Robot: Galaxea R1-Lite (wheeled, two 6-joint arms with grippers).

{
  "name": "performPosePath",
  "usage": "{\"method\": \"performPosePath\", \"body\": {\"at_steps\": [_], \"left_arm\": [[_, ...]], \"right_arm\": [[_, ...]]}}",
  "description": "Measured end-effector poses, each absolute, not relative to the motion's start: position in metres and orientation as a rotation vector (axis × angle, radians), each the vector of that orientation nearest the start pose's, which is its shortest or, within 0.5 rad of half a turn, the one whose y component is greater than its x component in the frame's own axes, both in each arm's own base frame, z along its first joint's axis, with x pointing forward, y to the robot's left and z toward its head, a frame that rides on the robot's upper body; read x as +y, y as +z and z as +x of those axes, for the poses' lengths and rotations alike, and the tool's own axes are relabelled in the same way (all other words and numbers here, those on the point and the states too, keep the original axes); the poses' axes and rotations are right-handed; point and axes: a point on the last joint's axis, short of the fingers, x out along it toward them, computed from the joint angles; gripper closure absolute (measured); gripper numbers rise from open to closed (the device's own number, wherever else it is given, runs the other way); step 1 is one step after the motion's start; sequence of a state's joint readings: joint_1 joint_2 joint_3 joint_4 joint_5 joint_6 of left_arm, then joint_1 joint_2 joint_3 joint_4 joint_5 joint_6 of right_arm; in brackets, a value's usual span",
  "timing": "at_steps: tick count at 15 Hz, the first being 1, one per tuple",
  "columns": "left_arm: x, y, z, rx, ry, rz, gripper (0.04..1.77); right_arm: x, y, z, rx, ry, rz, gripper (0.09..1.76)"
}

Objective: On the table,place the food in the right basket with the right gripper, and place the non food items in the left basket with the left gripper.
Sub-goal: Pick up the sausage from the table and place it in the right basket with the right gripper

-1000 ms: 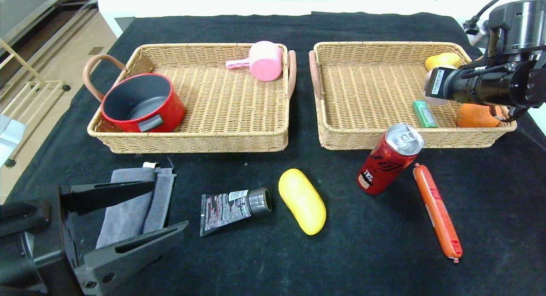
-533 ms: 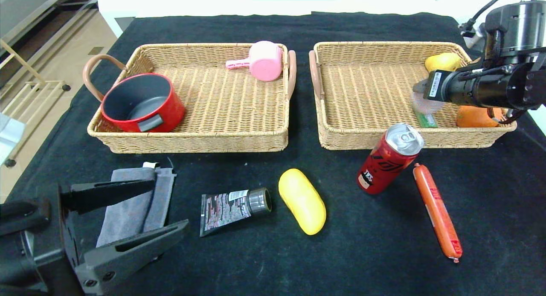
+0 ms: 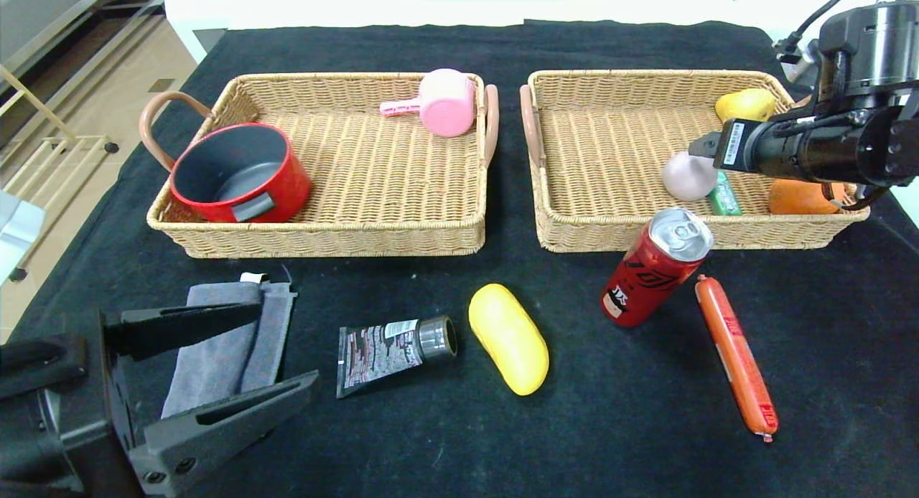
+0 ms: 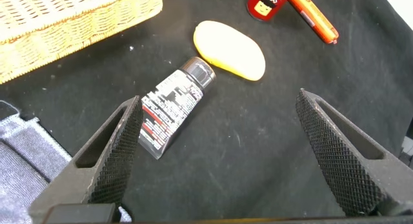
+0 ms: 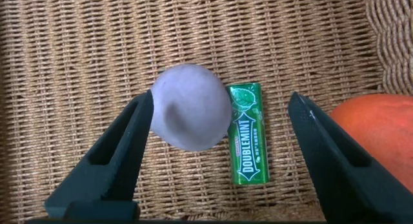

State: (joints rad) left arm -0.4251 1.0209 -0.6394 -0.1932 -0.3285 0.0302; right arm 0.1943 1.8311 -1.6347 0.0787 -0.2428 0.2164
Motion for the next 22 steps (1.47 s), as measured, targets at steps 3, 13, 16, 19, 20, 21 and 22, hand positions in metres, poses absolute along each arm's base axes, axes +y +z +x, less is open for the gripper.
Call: {"method": "performPosePath", "body": {"at_steps": [3,13,16,19,20,21,22], "left_arm": [[-0.061,0.242,0.118,0.181,-0.754,0.039,0.09],[-0.061,0.242,0.117,0.176,-0.755,0.041,0.09],[-0.061,0.242,0.117,0.174,-0.754,0.041,0.09],[-0.061,0.242,0.117,0.174,-0.756,0.046,0.09],[-0.061,0.242,0.117,0.174,-0.756,0.047,0.09],[-0.061,0.242,0.117,0.175,-0.756,0.047,0.09],[-0.061,0.241,0.117,0.176,-0.756,0.047,0.09]], "right_arm": [[0.064,0.302,0.353,0.266,-0.077,0.154,0.26],[0.058,0.305,0.255,0.489,-0.024,0.064,0.17],[0.064,0.295,0.219,0.546,0.028,0.033,0.16],[0.065,0.279,0.196,0.591,0.061,0.01,0.15],[0.065,0.274,0.189,0.606,0.069,0.004,0.15],[0.065,0.27,0.185,0.619,0.076,0.002,0.15],[0.067,0.266,0.181,0.631,0.088,0.001,0.15]]}}
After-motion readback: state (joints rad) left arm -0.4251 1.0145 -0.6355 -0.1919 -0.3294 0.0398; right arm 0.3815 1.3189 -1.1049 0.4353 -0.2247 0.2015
